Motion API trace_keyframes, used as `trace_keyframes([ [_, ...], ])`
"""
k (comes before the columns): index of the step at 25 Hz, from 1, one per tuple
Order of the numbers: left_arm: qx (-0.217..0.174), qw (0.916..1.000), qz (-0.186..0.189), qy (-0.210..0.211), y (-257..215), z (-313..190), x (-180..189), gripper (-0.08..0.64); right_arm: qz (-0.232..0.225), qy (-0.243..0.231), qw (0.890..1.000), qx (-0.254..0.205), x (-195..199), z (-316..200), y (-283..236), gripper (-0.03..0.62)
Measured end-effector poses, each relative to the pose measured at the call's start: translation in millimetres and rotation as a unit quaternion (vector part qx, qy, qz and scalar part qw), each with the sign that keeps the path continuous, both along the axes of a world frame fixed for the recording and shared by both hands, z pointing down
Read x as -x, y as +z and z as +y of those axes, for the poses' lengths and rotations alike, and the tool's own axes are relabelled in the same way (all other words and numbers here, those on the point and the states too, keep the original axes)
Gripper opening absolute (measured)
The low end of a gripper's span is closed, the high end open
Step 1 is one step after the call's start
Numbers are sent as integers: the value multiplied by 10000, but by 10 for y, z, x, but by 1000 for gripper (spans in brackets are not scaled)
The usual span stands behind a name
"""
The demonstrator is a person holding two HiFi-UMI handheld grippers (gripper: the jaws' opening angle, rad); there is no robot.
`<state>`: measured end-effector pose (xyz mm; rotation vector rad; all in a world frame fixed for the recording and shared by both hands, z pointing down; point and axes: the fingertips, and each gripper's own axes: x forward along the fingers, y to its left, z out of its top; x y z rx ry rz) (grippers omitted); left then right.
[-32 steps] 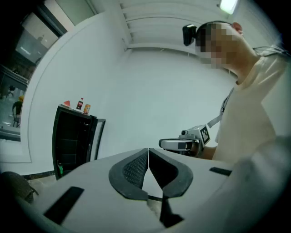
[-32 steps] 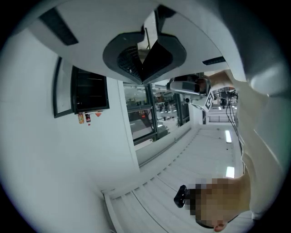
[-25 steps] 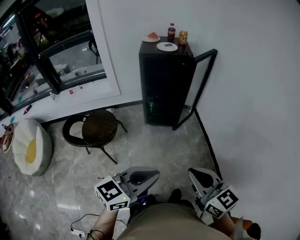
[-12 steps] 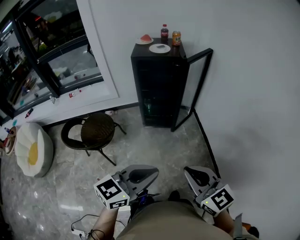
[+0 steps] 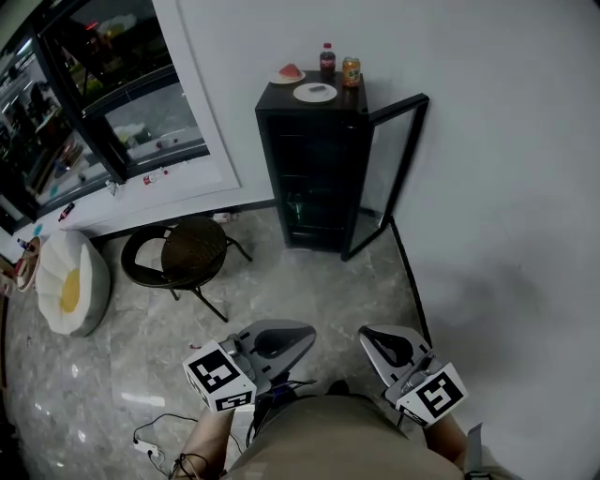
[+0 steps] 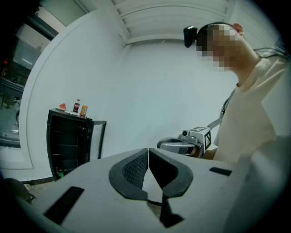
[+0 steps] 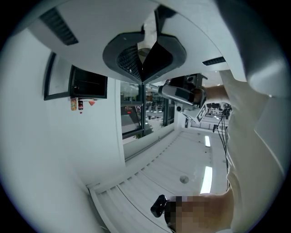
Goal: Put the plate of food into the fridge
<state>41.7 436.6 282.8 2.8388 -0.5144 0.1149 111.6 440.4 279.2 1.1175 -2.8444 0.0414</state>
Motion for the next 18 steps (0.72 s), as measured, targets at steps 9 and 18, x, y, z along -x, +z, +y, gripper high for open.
trace_keyframes([
  [9, 10, 9997, -193, -171, -41, -44, -481, 11, -436, -153, 9988, -151, -516, -124, -51, 21],
  [18, -80, 9993, -343, -119, -66, -112, -633, 11, -502, -55, 9987, -101, -687, -95, -8, 21],
])
